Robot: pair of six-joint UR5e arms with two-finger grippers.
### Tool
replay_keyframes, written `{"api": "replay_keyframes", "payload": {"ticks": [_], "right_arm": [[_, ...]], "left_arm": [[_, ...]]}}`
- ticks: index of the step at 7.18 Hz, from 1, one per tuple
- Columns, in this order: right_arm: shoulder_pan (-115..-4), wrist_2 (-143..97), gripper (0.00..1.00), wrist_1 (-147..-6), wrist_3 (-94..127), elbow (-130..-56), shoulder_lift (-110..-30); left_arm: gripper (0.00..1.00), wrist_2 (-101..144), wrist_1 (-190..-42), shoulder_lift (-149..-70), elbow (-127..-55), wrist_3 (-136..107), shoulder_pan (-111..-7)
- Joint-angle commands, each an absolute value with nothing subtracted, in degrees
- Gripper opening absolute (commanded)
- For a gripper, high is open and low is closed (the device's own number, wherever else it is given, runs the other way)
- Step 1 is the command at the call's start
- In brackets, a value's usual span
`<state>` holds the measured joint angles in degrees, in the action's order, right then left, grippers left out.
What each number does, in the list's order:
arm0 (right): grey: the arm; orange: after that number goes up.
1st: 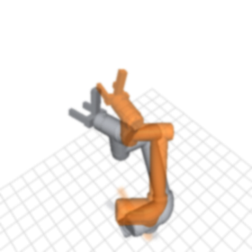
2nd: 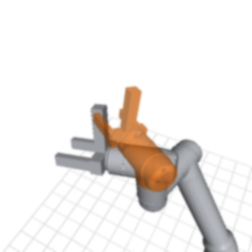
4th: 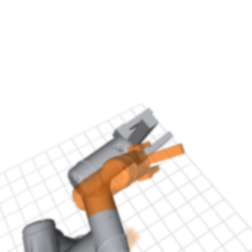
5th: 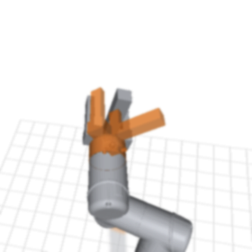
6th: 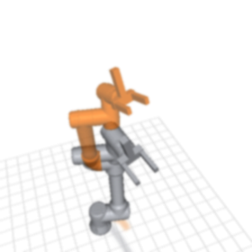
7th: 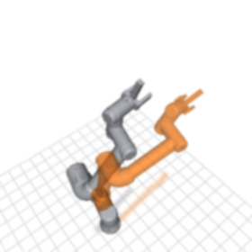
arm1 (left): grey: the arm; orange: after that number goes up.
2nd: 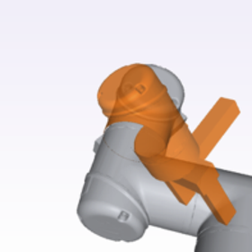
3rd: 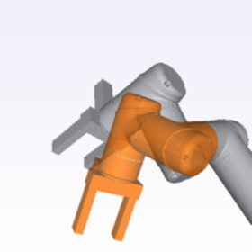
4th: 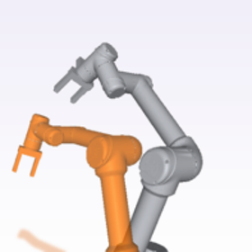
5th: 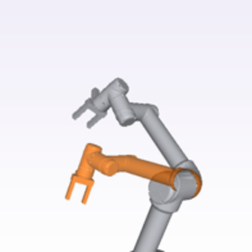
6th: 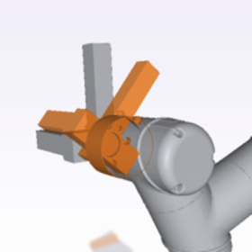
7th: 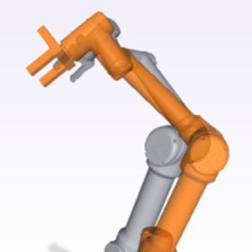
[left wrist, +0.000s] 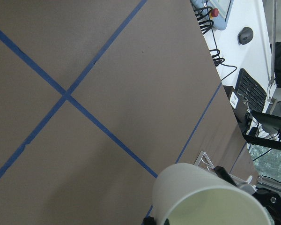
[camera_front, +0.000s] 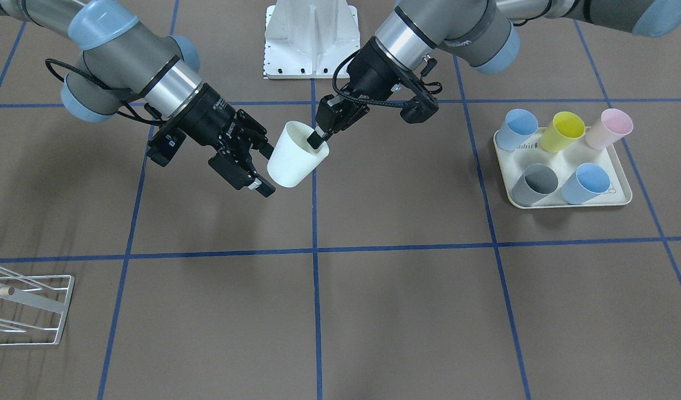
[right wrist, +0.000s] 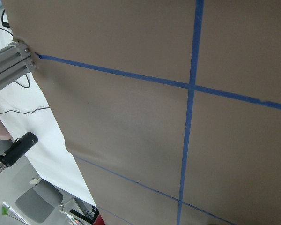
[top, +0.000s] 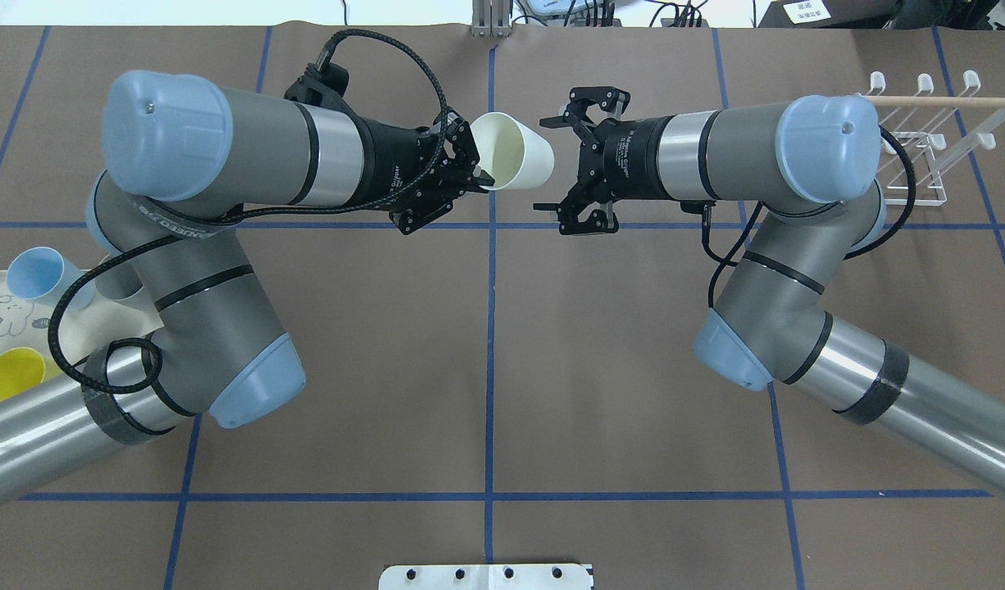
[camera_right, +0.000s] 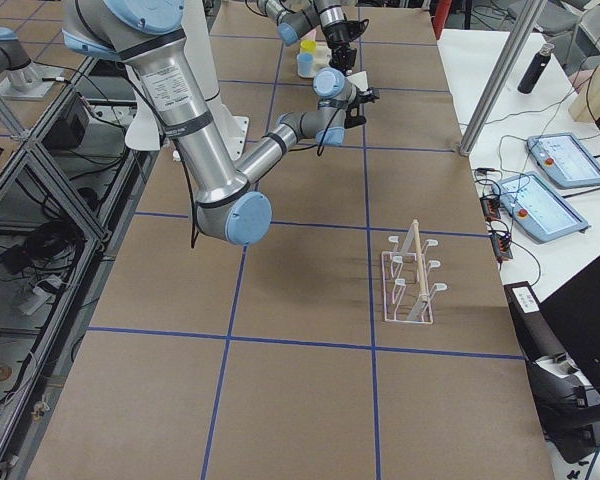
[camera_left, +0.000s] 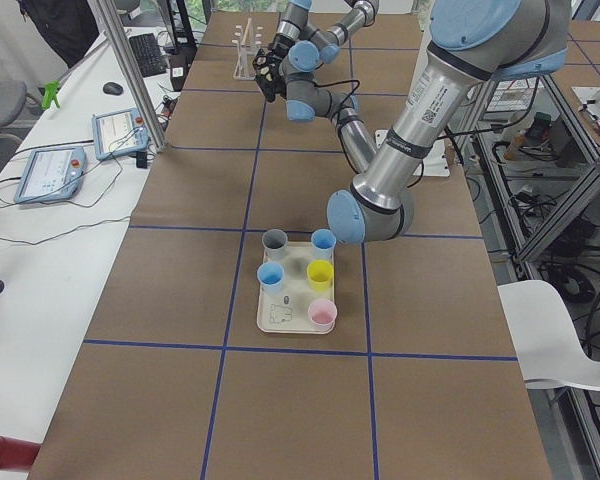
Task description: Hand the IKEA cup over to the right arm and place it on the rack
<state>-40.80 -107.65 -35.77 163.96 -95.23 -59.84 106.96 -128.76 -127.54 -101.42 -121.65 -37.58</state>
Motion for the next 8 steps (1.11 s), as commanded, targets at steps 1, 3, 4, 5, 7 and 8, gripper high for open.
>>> {"api": "replay_keyframes", "payload": {"ticks": [1, 3, 4, 5, 7, 8], "right_arm": [[-40.26, -107.4, 0.99, -35.16, 163.92, -95.19, -59.85], [-39.9, -107.4, 0.99, -35.07, 163.65, -95.19, -59.85], [-39.82, -107.4, 0.86, -35.07, 163.65, -95.27, -59.85], [-39.73, -107.49, 0.61, -34.98, 163.65, -95.36, -59.85], [-39.73, -107.49, 0.3, -34.98, 163.65, -95.71, -59.85], [-39.73, -107.49, 0.28, -34.98, 163.65, -95.8, -59.85]], "left_arm": [[0.0, 106.96, -128.76, -127.79, -101.51, -122.52, -37.18], [0.0, 106.96, -128.76, -127.97, -101.51, -122.52, -36.83], [0.0, 106.96, -128.76, -127.97, -101.51, -122.52, -36.74], [0.0, 106.96, -128.76, -127.97, -101.69, -122.52, -36.74], [0.19, 106.96, -128.76, -127.97, -101.86, -122.52, -36.74], [0.44, 106.96, -128.76, -127.97, -101.78, -122.52, -36.74]]}}
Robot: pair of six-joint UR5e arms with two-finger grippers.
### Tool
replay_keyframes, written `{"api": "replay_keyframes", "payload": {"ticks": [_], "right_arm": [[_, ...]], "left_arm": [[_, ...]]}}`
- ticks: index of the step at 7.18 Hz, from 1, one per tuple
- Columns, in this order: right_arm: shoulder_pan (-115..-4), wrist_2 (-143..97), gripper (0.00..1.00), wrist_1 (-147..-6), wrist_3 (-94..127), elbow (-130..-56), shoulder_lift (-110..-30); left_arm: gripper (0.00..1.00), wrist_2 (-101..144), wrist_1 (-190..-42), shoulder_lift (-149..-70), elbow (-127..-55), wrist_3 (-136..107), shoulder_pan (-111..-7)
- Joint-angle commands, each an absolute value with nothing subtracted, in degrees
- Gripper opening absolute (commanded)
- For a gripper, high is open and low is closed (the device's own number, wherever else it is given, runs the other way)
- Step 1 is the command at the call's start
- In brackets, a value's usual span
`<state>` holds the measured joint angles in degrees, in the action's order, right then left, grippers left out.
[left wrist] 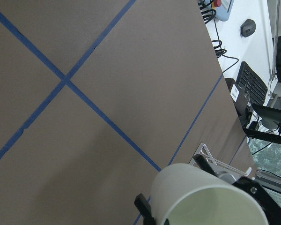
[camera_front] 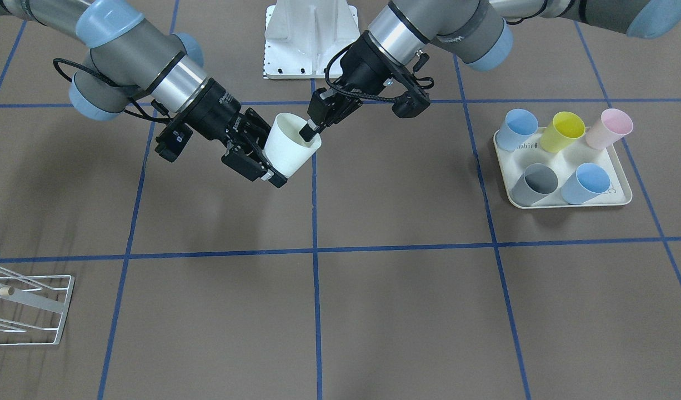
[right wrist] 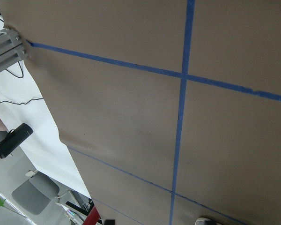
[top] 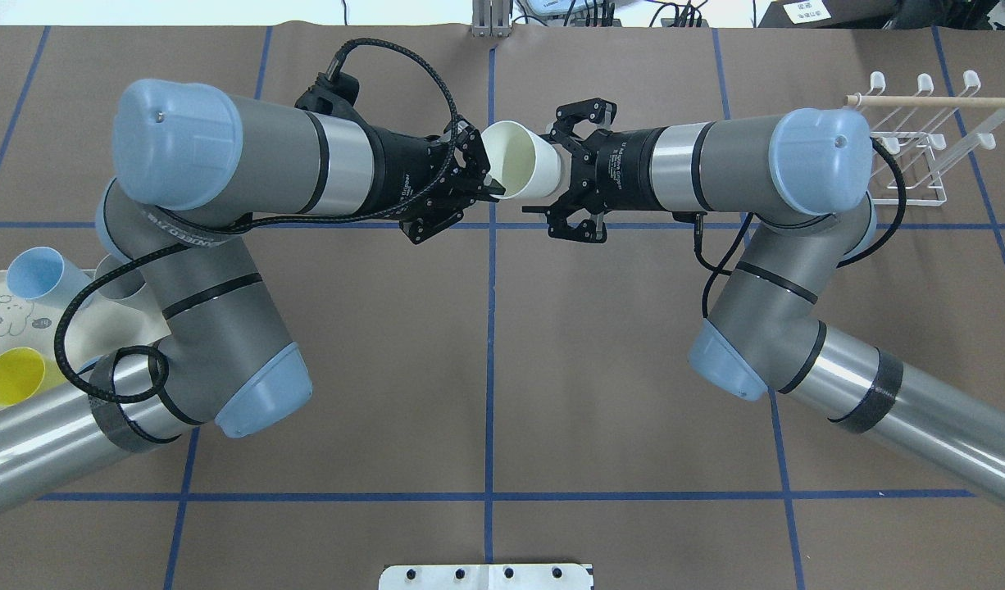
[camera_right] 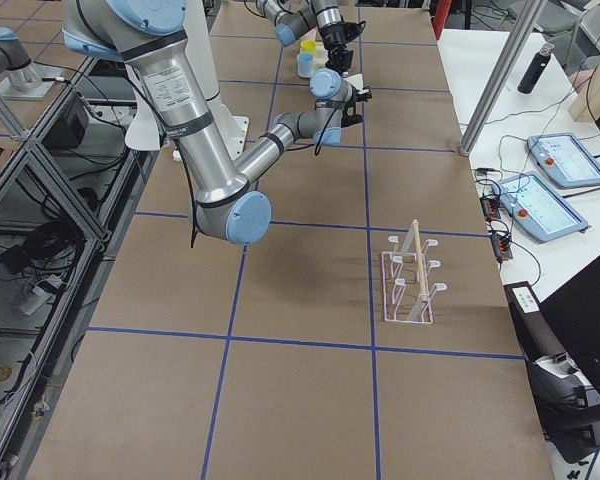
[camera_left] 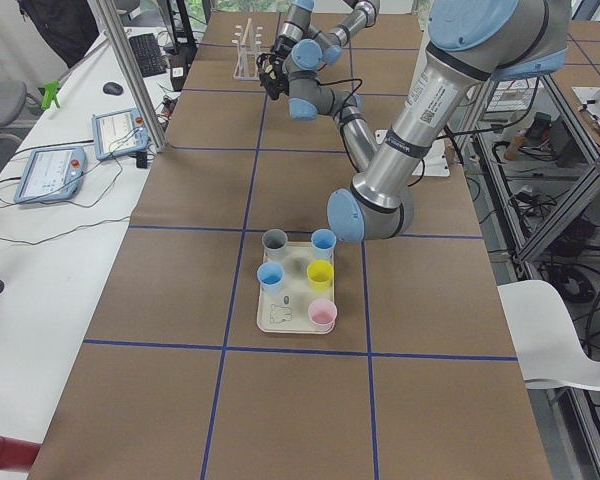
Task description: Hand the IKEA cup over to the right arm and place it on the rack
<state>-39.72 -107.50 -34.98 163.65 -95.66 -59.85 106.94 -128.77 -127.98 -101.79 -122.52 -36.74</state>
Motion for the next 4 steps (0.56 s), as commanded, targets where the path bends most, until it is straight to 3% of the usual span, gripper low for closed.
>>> {"api": "replay_keyframes", "payload": {"ticks": [1, 3, 4], "right_arm": [[-39.73, -107.49, 0.25, -34.98, 163.57, -95.89, -59.85], [-39.81, -107.49, 0.19, -34.98, 163.56, -96.15, -59.85], [-40.42, -107.49, 0.18, -35.15, 161.56, -96.41, -59.94]], "left_arm": [[0.67, 106.96, -128.76, -127.97, -101.86, -122.43, -36.74], [1.0, 107.05, -128.76, -127.88, -102.13, -122.26, -36.74], [1.0, 107.14, -128.67, -127.53, -102.3, -121.82, -37.0]]}}
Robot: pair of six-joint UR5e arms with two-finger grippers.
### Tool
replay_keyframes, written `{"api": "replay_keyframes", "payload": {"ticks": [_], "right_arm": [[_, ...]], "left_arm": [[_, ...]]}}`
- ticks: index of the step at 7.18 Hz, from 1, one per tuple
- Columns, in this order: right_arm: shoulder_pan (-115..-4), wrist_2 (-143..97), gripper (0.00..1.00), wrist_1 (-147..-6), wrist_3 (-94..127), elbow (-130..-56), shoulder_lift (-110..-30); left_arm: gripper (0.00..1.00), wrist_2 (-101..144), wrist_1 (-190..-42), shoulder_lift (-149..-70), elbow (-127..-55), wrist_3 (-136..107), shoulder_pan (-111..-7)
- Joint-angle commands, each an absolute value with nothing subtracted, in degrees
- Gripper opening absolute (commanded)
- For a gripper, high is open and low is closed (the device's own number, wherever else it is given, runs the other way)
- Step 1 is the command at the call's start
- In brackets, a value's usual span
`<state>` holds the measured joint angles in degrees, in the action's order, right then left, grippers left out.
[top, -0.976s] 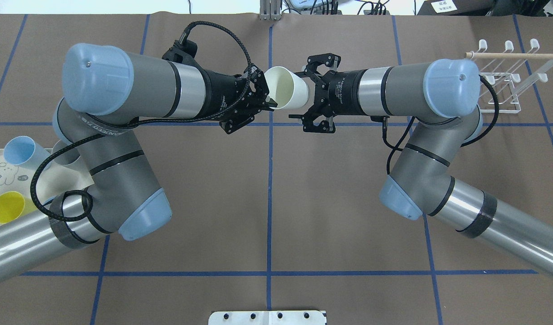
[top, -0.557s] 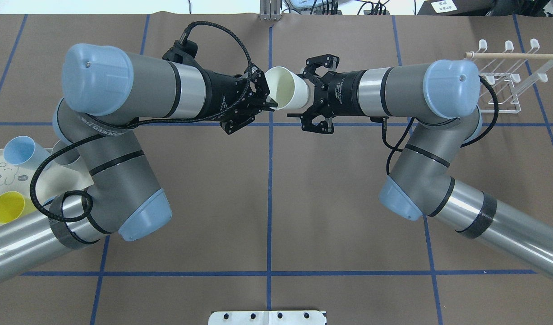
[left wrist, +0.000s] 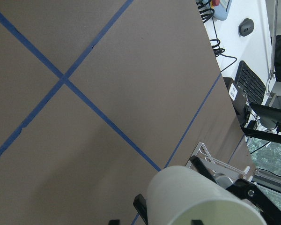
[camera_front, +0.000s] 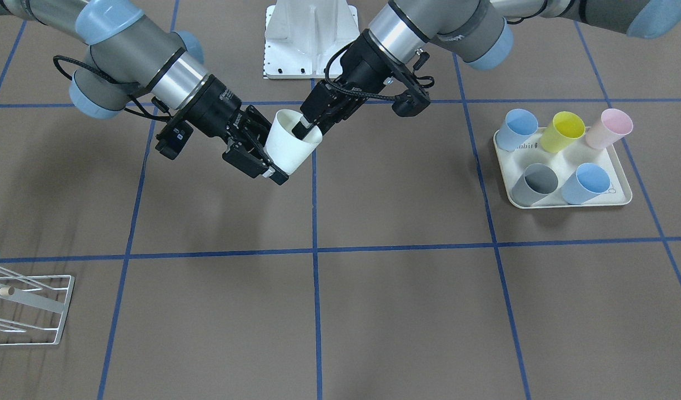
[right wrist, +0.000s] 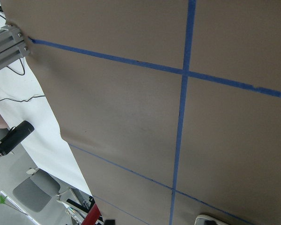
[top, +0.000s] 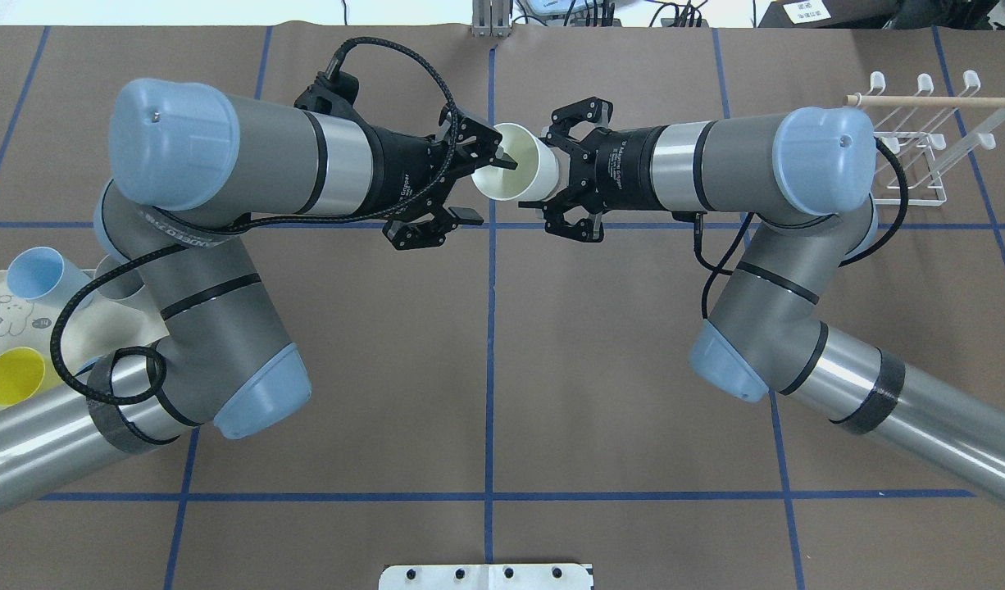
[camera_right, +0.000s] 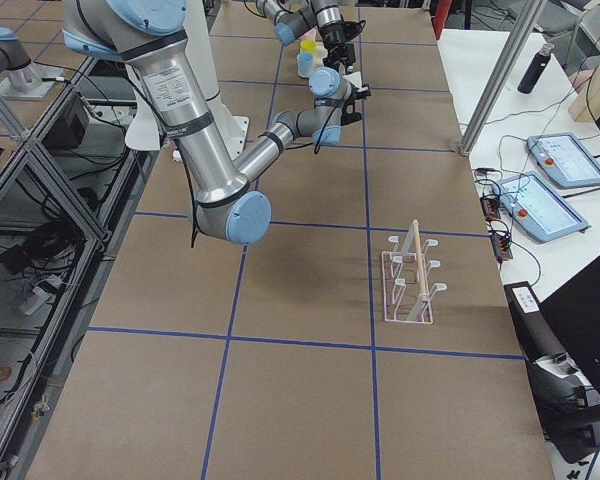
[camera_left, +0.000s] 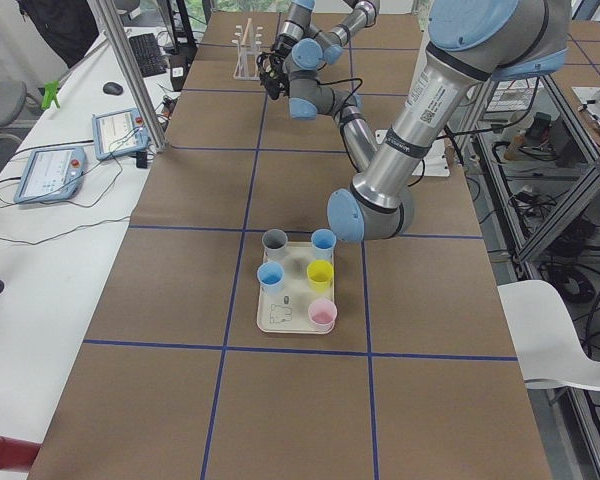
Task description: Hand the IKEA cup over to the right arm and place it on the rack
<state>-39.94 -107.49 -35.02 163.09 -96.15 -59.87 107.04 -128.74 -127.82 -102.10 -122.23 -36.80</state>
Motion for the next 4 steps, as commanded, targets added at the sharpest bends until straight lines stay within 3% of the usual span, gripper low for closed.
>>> {"api": "replay_keyframes", "payload": {"ticks": [1, 4], "right_arm": [[-42.26, -107.49, 0.16, -35.33, 157.98, -97.72, -61.51], [-49.29, -107.67, 0.13, -35.77, 133.27, -101.15, -74.57]], "left_arm": [[1.0, 107.14, -128.5, -127.01, -103.0, -121.64, -37.26], [1.0, 106.79, -128.41, -126.91, -103.27, -121.38, -37.88]]}}
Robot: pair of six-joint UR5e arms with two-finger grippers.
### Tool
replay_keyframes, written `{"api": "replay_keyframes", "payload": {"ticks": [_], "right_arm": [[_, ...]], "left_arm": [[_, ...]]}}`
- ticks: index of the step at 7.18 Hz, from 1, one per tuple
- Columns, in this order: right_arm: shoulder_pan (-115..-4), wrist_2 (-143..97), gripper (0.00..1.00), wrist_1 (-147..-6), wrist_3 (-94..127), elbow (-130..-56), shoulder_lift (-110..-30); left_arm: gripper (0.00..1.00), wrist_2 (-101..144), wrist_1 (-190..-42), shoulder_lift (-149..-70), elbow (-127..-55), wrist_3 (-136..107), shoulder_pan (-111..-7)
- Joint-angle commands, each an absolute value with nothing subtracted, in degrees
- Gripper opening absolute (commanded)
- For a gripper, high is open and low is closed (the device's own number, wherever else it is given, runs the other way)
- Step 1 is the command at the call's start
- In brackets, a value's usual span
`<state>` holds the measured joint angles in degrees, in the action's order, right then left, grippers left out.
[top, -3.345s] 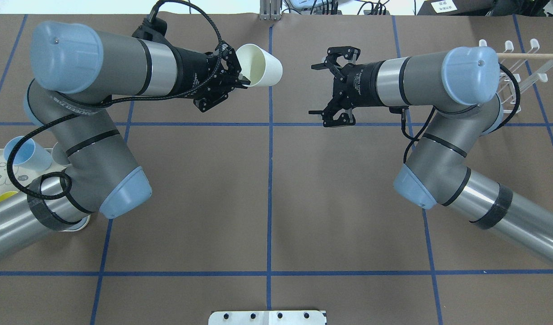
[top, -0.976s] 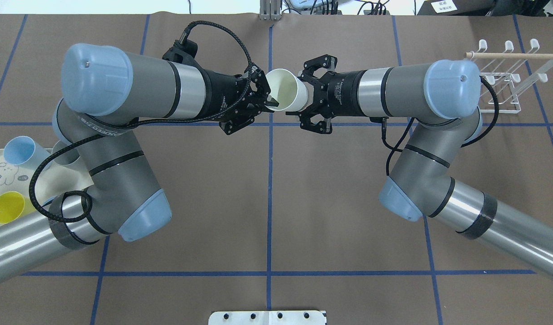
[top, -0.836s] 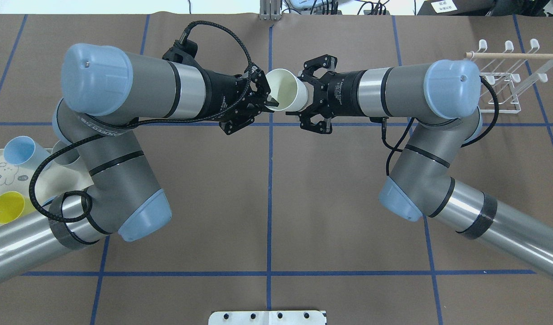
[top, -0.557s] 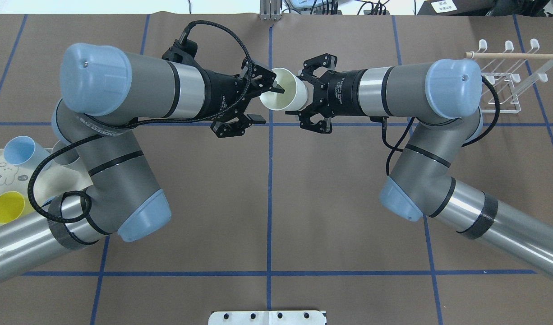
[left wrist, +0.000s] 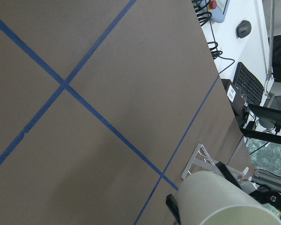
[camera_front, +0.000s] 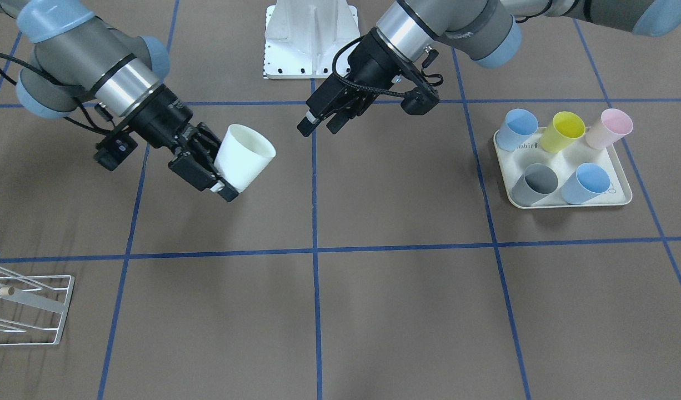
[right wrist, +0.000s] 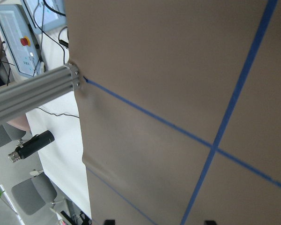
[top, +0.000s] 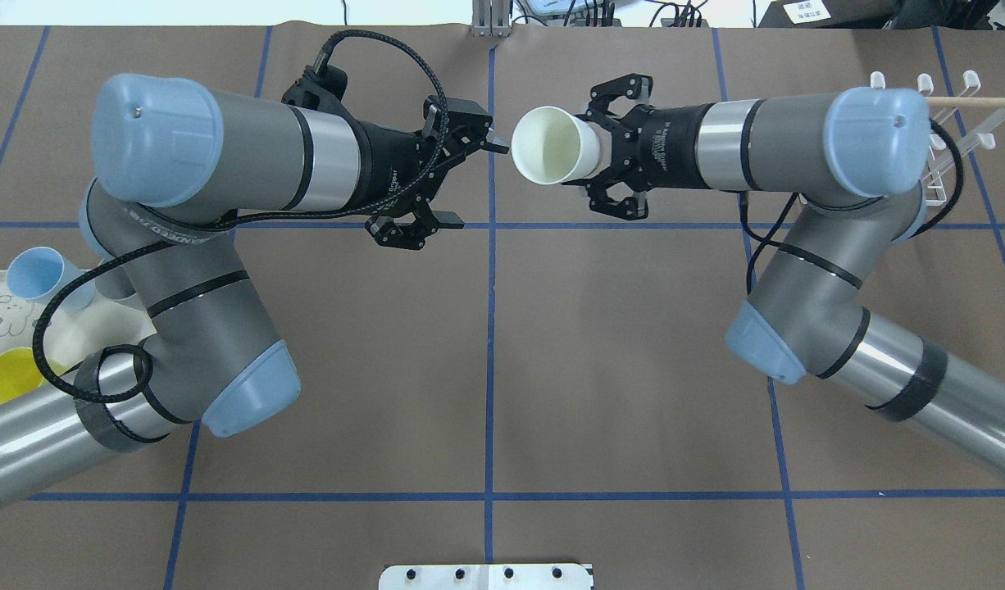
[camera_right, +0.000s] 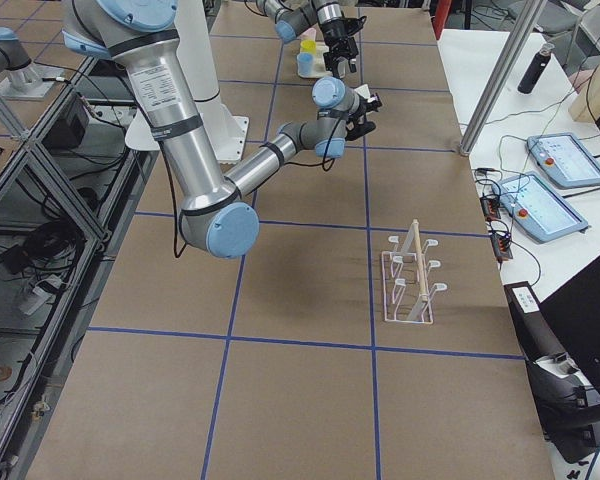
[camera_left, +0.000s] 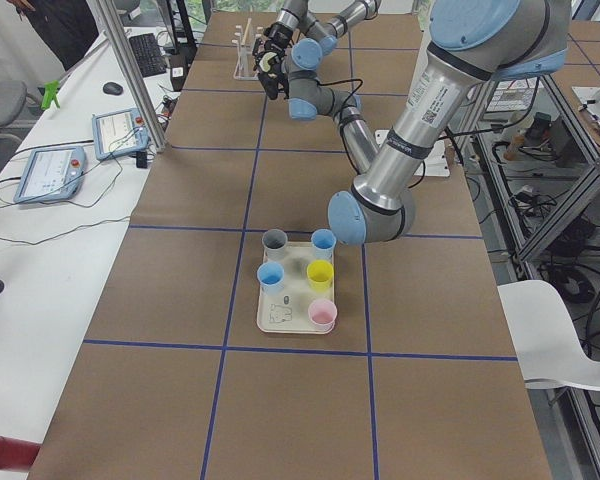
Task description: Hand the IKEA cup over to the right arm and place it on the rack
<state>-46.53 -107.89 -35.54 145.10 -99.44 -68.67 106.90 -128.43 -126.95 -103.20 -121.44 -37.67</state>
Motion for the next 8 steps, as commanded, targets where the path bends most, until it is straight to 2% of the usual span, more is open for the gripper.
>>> {"api": "replay_keyframes", "payload": {"ticks": [1, 3, 5, 8], "right_arm": [[-52.26, -107.58, 0.13, -35.95, 122.02, -101.07, -77.66], [-57.72, -105.4, 0.14, -35.95, 102.94, -101.34, -82.33], [-57.66, -90.97, 0.17, -36.03, 80.79, -102.56, -87.61], [-48.83, -66.55, 0.16, -37.08, 67.53, -102.92, -91.84]], "left_arm": [[1.0, 106.79, -128.23, -126.57, -103.45, -121.38, -38.32], [1.0, 106.87, -128.06, -126.13, -103.71, -121.38, -39.46], [1.0, 106.87, -128.06, -125.25, -104.24, -121.38, -39.99], [1.0, 106.87, -127.97, -124.37, -104.59, -121.38, -40.34]]}}
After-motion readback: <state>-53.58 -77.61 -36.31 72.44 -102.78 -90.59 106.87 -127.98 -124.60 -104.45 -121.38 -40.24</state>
